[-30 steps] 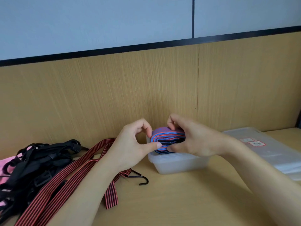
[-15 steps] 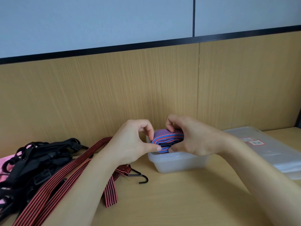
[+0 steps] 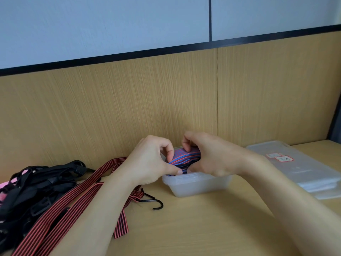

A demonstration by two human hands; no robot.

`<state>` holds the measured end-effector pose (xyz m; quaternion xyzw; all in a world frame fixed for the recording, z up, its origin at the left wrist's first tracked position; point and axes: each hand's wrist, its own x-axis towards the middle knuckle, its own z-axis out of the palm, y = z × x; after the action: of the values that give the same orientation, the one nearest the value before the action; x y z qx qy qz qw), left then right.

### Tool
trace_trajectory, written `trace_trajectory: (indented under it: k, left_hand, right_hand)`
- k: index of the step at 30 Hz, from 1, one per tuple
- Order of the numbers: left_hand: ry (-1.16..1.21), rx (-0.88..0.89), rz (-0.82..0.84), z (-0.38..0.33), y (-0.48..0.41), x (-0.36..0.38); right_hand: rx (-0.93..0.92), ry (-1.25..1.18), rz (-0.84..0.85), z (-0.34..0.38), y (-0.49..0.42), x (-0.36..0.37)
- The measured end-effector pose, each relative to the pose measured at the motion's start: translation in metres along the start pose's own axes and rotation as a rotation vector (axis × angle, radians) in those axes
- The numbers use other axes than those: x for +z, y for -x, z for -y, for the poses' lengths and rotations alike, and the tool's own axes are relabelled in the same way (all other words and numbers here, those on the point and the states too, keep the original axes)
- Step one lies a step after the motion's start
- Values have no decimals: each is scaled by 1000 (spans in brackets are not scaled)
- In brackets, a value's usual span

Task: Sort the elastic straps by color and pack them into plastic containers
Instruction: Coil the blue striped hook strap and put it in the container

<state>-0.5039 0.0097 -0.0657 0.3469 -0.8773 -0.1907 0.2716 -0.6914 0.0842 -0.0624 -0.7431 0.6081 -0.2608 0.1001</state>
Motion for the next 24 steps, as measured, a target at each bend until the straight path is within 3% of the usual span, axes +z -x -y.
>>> trace_trajectory:
  k: [8, 24]
  left_hand:
    - [-57, -32, -33, 1, -3, 3]
    - [-20, -18, 69, -1, 3, 2]
  right_hand:
    - [21, -184, -12, -9, 9, -23]
    - [66, -106, 32, -15, 9, -18]
